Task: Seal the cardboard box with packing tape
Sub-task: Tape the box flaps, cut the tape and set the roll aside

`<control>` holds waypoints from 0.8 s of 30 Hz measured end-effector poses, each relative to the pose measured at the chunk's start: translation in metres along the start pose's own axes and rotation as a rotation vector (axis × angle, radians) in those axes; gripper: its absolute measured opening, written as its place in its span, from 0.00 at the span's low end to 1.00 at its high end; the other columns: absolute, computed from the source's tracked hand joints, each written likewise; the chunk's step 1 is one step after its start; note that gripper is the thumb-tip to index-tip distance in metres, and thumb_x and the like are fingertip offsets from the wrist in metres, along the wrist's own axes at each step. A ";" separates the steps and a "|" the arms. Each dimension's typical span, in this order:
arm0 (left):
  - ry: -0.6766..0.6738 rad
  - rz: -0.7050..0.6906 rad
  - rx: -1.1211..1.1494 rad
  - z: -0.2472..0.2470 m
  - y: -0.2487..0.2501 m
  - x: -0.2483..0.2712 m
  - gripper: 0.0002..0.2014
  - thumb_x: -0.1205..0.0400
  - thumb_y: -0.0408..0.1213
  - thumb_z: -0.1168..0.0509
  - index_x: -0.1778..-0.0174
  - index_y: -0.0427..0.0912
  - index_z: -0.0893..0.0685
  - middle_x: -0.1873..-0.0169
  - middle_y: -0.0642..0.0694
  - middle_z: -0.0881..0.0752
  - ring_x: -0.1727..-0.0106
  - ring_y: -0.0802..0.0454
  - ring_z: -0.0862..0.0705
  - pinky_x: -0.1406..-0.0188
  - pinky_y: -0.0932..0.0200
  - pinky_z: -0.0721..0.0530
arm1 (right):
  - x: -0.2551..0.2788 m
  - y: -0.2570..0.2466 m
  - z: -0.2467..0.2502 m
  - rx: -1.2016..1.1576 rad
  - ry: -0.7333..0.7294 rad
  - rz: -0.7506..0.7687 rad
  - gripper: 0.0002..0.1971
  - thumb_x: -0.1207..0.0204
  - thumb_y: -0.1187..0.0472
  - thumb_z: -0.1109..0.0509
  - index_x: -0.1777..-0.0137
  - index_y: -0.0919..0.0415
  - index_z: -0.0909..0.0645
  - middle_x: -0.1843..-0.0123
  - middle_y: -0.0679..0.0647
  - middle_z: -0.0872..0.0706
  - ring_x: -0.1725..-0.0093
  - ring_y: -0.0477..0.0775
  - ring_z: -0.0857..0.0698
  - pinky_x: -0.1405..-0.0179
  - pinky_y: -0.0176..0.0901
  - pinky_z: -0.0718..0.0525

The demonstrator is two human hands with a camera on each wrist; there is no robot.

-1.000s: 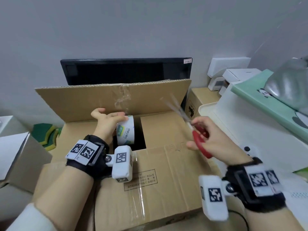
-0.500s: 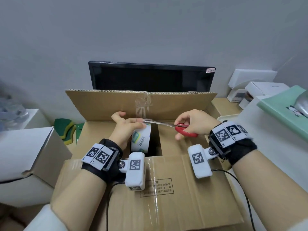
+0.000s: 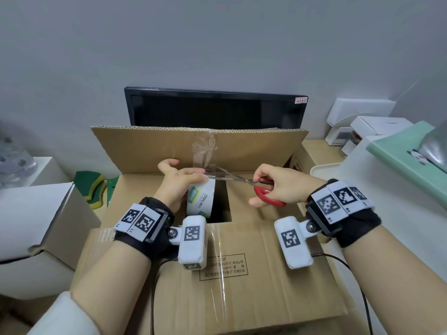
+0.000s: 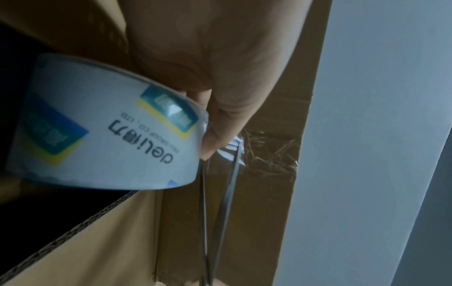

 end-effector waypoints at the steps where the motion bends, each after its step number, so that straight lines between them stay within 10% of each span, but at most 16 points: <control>1: 0.003 -0.002 0.002 0.000 0.000 -0.001 0.31 0.26 0.17 0.34 0.42 0.45 0.47 0.56 0.42 0.16 0.58 0.47 0.17 0.45 0.45 0.20 | 0.004 0.003 0.000 0.011 -0.010 -0.016 0.26 0.39 0.40 0.22 0.47 0.50 0.27 0.58 0.46 0.18 0.58 0.49 0.20 0.49 0.47 0.19; 13: 0.005 -0.021 -0.041 0.000 -0.001 -0.005 0.32 0.27 0.18 0.33 0.43 0.45 0.48 0.57 0.44 0.16 0.58 0.49 0.17 0.43 0.47 0.21 | 0.024 0.060 -0.011 0.250 0.027 -0.323 0.38 0.39 0.37 0.24 0.29 0.44 0.30 0.35 0.51 0.28 0.32 0.53 0.26 0.27 0.56 0.36; 19: -0.011 -0.011 -0.034 0.002 -0.001 -0.005 0.32 0.26 0.19 0.33 0.42 0.45 0.48 0.56 0.43 0.16 0.56 0.48 0.18 0.46 0.48 0.20 | 0.020 0.067 -0.007 -0.005 0.012 -0.343 0.29 0.30 0.65 0.25 0.28 0.53 0.27 0.32 0.55 0.21 0.33 0.56 0.23 0.31 0.48 0.25; 24: -0.018 -0.002 -0.018 0.003 0.000 -0.005 0.31 0.26 0.18 0.33 0.42 0.44 0.47 0.56 0.42 0.16 0.58 0.48 0.17 0.49 0.49 0.19 | 0.008 0.062 -0.007 0.120 0.179 -0.294 0.28 0.32 0.67 0.23 0.31 0.54 0.23 0.33 0.53 0.19 0.32 0.53 0.22 0.33 0.46 0.23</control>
Point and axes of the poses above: each hand's wrist, its own x-axis away from the middle knuckle, its own z-axis out of the back of the hand, y = z × x, the point moved 3 cm from there along -x, towards the middle knuckle
